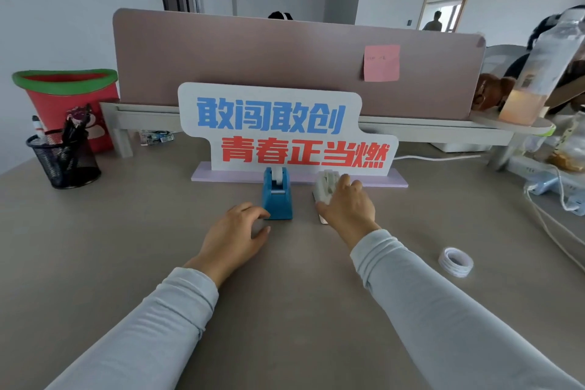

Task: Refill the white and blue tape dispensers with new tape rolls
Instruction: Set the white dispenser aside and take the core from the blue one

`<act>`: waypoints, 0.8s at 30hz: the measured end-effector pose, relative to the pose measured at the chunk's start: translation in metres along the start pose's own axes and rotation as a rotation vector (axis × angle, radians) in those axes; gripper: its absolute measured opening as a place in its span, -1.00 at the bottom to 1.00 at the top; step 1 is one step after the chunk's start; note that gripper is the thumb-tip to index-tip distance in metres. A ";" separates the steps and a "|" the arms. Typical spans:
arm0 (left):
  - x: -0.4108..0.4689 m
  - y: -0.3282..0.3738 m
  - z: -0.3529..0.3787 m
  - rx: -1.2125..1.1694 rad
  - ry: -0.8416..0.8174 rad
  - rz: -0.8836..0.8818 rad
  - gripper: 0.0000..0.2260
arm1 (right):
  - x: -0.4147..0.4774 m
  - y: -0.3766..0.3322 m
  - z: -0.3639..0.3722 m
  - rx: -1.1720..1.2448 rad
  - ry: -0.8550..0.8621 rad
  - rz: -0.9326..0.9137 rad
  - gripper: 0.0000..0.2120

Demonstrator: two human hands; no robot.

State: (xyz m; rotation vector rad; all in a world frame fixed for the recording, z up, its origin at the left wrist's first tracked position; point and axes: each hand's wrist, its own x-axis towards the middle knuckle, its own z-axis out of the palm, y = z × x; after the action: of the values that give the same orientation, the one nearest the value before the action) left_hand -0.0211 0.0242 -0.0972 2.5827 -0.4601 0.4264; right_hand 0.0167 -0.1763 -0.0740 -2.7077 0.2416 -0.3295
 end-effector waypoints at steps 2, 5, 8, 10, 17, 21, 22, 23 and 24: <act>0.003 -0.005 -0.001 -0.011 0.033 -0.006 -0.75 | 0.004 -0.005 0.003 -0.055 0.037 -0.016 -0.43; 0.004 -0.009 -0.003 -0.020 0.086 -0.042 -0.75 | 0.000 -0.022 0.014 -0.138 0.175 -0.222 -0.45; 0.004 -0.012 -0.005 -0.064 0.163 -0.081 -0.78 | -0.008 -0.044 0.022 -0.031 0.212 -0.374 -0.50; 0.002 -0.013 -0.007 -0.080 0.203 -0.089 -0.79 | -0.012 -0.056 0.025 0.023 0.112 -0.417 -0.54; -0.013 -0.011 -0.015 -0.030 0.276 -0.032 -0.83 | -0.022 -0.061 0.033 0.019 -0.082 -0.370 -0.46; -0.028 -0.006 -0.019 -0.020 0.289 0.001 -0.86 | -0.035 -0.053 0.023 0.096 -0.081 -0.392 -0.59; -0.031 -0.005 -0.020 -0.017 0.291 0.010 -0.86 | -0.038 -0.049 0.020 0.109 -0.090 -0.405 -0.63; -0.035 -0.004 -0.021 -0.011 0.292 0.018 -0.86 | -0.043 -0.044 0.016 0.131 -0.106 -0.420 -0.67; -0.039 -0.002 -0.022 -0.002 0.292 0.027 -0.84 | -0.048 -0.037 0.012 0.157 -0.127 -0.438 -0.69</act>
State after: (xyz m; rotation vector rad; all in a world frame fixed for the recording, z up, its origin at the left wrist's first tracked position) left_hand -0.0603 0.0464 -0.0945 2.4597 -0.3903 0.7977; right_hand -0.0217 -0.1281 -0.0792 -2.5906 -0.4036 -0.2821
